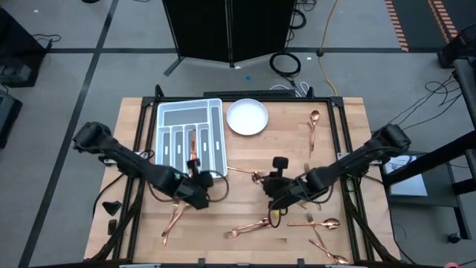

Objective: Sort silverware
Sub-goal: Put the knife on the silverware tray

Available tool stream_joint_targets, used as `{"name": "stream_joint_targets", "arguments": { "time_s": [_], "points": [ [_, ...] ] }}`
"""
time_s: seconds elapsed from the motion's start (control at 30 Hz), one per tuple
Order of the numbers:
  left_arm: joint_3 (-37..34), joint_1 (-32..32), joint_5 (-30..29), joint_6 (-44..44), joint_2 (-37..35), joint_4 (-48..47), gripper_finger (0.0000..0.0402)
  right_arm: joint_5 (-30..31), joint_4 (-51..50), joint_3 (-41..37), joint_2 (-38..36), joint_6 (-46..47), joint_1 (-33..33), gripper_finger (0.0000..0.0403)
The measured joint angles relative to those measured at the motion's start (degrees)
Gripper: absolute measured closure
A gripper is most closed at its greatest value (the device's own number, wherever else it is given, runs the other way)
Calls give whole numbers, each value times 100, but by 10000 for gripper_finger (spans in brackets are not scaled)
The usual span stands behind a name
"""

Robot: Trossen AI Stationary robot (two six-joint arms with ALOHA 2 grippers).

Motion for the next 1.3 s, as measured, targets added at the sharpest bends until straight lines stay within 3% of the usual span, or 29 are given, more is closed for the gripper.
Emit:
{"name": "stream_joint_targets", "arguments": {
  "time_s": [0.17,0.27,0.33,0.4,0.6,0.93,1.2,1.3],
  "points": [
    [8,81,-35,-1254,-970,-1342,394,46,-494,-12,-291,353,-12,346],
    [8,185,-48,-2826,-1550,-2357,394,403,-473,-14,-274,459,-36,348],
    [5,203,-265,-3827,-1833,-2776,394,859,-288,-14,-205,375,-87,350],
    [-82,163,-537,-4749,-2034,-3240,394,903,-325,-12,-153,322,-146,352],
    [-792,131,-728,-6706,-2158,-3321,394,890,-401,-119,-141,354,-165,352],
    [-1713,207,-821,-8319,-2158,-2759,390,891,-385,-123,-137,272,-169,353],
    [-2152,420,-789,-7967,-2149,-1344,378,897,-347,-121,-137,153,-169,353],
    [-2165,564,-790,-7906,-2058,-1216,376,897,-350,-121,-137,149,-169,353]
  ]
}}
